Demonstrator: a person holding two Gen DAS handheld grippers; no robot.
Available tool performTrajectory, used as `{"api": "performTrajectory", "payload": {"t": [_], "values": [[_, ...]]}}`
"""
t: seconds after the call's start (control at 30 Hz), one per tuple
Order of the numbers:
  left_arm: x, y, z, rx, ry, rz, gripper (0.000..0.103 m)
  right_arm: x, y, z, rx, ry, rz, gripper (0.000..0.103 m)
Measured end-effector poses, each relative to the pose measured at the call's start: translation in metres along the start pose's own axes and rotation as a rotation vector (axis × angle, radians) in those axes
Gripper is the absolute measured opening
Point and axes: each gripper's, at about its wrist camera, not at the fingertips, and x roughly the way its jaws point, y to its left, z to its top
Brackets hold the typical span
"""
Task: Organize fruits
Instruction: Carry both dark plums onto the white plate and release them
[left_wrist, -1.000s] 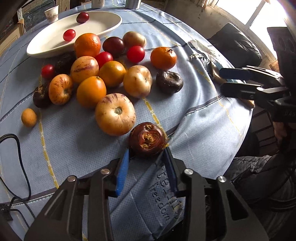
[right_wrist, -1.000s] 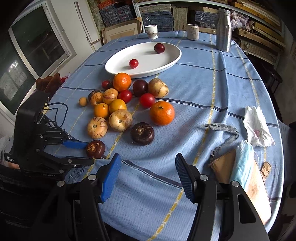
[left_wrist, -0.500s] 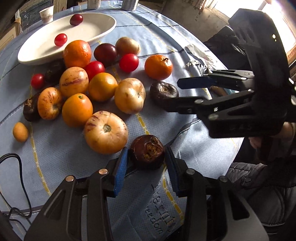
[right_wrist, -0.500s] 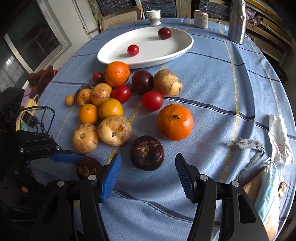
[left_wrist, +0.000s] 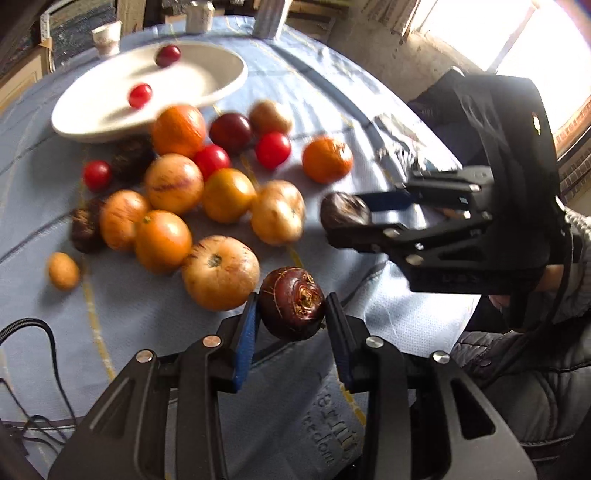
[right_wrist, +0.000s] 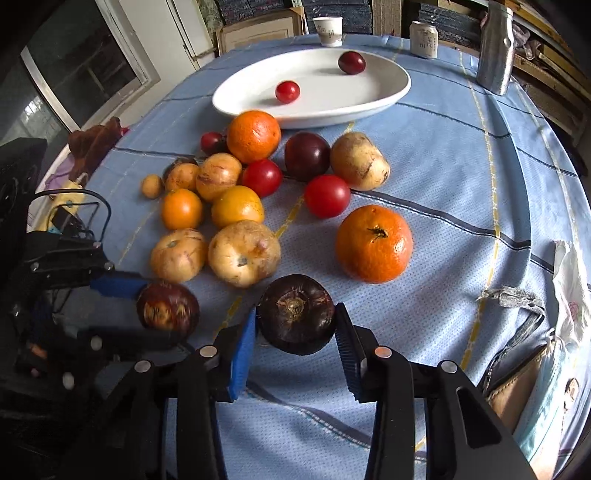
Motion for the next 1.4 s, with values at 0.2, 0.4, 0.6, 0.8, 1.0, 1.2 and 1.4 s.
{"api": "performTrajectory", "payload": {"t": [0.2, 0.4, 0.6, 0.8, 1.0, 1.2, 1.4], "values": [[-0.039, 0.033, 0.012, -0.077, -0.088, 0.039, 0.035, -0.02, -0.004, 0.014, 0.033, -0.07, 0.001, 0.042], [-0.058, 0.073, 0.047, -0.093, -0.133, 0.119, 0.035, -0.025, -0.006, 0.053, 0.026, -0.138, -0.031, 0.042], [-0.056, 0.104, 0.096, -0.07, -0.149, 0.149, 0.036, -0.014, -0.005, 0.104, 0.012, -0.194, -0.051, 0.042], [-0.022, 0.144, 0.138, -0.128, -0.111, 0.155, 0.036, 0.016, -0.017, 0.152, 0.058, -0.184, -0.071, 0.042], [0.005, 0.161, 0.148, -0.179, -0.086, 0.18, 0.052, 0.05, -0.027, 0.173, 0.067, -0.136, -0.125, 0.043], [-0.009, 0.159, 0.148, -0.191, -0.121, 0.192, 0.067, 0.041, -0.025, 0.17, 0.068, -0.158, -0.113, 0.05], [-0.037, 0.167, 0.12, -0.225, -0.148, 0.232, 0.077, 0.013, -0.032, 0.151, 0.114, -0.198, -0.11, 0.058]]}}
